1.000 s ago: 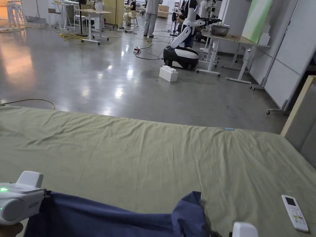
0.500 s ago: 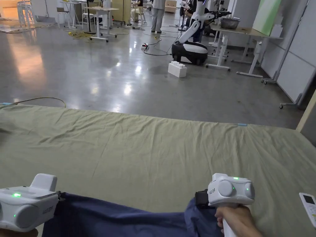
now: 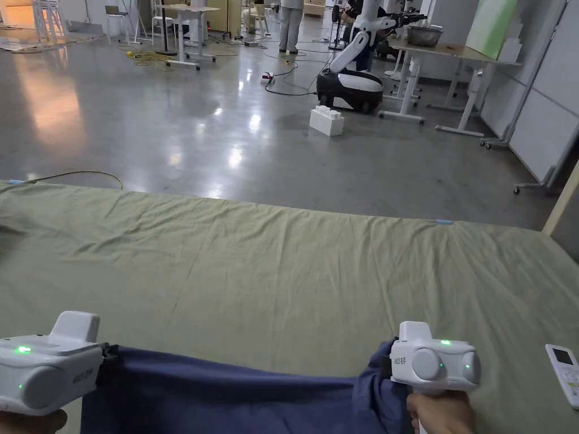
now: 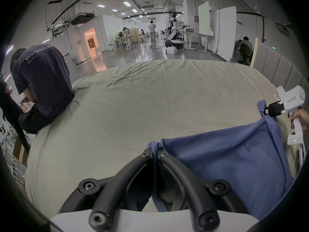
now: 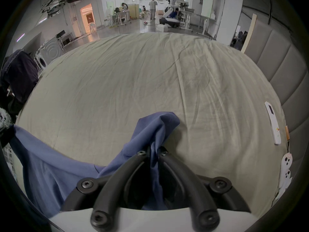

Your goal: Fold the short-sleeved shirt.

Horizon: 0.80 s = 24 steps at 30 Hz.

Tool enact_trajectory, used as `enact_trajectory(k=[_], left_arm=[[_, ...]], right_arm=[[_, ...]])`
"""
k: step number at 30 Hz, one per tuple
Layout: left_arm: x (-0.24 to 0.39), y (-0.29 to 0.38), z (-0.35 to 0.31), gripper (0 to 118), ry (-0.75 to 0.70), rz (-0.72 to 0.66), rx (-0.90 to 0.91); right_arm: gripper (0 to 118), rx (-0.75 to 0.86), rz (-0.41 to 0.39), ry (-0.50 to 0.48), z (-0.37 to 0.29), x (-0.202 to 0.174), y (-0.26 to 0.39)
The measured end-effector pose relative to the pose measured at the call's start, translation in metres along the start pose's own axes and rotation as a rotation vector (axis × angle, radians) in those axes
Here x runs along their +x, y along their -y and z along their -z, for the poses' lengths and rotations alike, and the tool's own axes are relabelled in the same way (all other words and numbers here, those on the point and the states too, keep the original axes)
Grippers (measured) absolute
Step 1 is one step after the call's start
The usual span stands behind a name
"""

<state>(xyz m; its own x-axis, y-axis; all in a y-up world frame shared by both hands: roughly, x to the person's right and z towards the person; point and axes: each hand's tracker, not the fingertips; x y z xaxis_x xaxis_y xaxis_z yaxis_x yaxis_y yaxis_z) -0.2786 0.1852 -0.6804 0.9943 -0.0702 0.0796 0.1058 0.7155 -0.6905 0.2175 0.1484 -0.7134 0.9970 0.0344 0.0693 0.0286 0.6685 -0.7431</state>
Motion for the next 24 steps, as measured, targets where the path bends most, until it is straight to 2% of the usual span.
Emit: enact_trajectory(k=[8, 18, 24], left_arm=[[0.000, -0.042, -0.079, 5, 0.027, -0.030, 0.145], [-0.007, -0.118, -0.235, 5, 0.060, -0.067, 0.391], [-0.014, -0.167, -0.299, 5, 0.038, -0.048, 0.511]], right_arm=[[6, 0.260, 0.004, -0.022, -0.117, 0.020, -0.039], [6, 0.563, 0.060, -0.101, -0.302, 0.047, -0.103], [6, 0.672, 0.053, -0.104, -0.384, 0.051, -0.146]])
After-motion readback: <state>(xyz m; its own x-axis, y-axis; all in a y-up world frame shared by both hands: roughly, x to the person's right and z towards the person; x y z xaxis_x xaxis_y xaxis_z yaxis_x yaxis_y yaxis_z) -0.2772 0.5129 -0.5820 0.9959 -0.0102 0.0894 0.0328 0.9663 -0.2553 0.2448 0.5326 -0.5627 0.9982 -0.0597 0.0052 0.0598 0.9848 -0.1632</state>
